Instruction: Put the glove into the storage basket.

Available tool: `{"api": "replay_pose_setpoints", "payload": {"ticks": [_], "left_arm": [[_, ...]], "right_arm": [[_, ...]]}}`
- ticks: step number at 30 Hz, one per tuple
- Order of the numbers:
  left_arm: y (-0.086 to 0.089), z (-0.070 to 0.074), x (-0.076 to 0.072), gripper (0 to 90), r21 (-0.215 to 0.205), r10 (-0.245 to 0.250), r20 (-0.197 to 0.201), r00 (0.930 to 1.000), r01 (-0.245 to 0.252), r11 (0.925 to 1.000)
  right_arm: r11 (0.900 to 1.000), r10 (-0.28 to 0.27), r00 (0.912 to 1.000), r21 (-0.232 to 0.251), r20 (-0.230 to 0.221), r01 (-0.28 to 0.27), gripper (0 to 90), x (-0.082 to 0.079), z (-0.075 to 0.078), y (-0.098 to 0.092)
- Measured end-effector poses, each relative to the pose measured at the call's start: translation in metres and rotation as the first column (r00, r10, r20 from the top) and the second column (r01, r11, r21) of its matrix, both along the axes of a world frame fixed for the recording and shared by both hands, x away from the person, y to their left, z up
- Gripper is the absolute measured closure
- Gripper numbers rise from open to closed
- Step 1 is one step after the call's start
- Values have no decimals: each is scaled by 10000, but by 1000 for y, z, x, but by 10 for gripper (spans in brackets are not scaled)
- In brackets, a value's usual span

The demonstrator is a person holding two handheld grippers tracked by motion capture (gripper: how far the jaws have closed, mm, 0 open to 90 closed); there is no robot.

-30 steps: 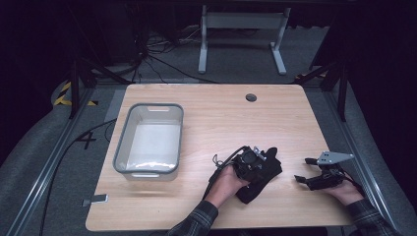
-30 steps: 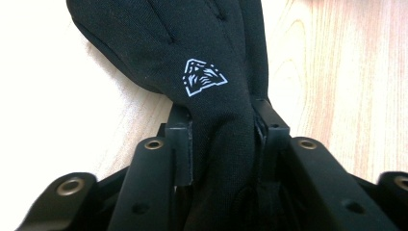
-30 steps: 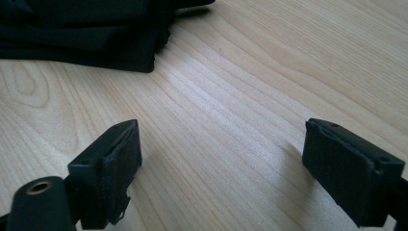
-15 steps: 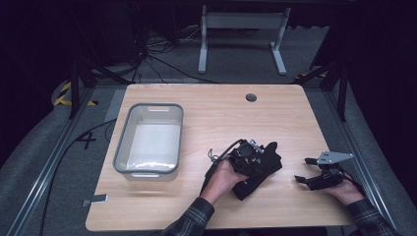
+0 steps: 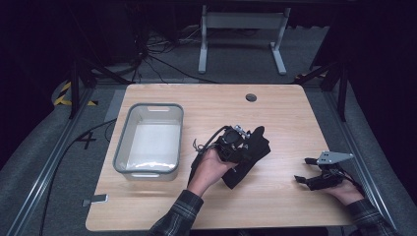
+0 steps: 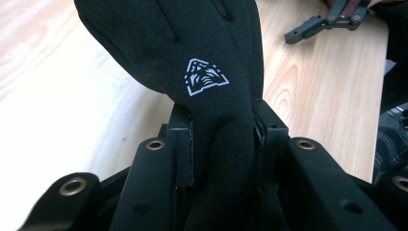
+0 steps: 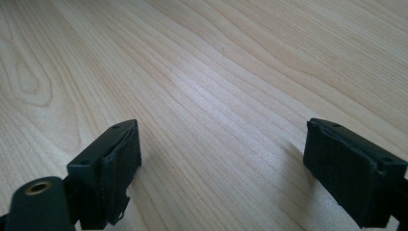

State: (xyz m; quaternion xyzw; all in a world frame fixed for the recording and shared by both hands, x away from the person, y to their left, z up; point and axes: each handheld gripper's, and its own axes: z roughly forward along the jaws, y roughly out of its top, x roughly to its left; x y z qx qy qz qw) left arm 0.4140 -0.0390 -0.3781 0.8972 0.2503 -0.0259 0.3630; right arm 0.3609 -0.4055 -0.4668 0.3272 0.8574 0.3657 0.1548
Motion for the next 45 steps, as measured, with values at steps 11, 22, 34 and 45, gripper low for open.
{"api": "replay_pose_setpoints", "payload": {"ticks": [11, 22, 34, 45], "left_arm": [[39, 22, 9, 678, 144, 607, 465, 9971, -615, 9980], [88, 34, 16, 678, 81, 1622, 699, 9843, -1632, 9866], [157, 45, 15, 677, -205, 3191, 883, 9436, -3185, 9477], [205, 36, 13, 677, -355, 4422, 797, 8934, -4407, 8969]], "right_arm": [[10000, 26, 10000, -6, 24, -26, 140, 0, 0, 0], [10000, 17, 10000, -21, 14, -17, 137, 0, 0, 0], [9998, -58, 9999, -193, -114, 56, 43, 2, -1, 2], [9998, -63, 9999, -179, -125, 61, 42, 2, -1, 2]]}}
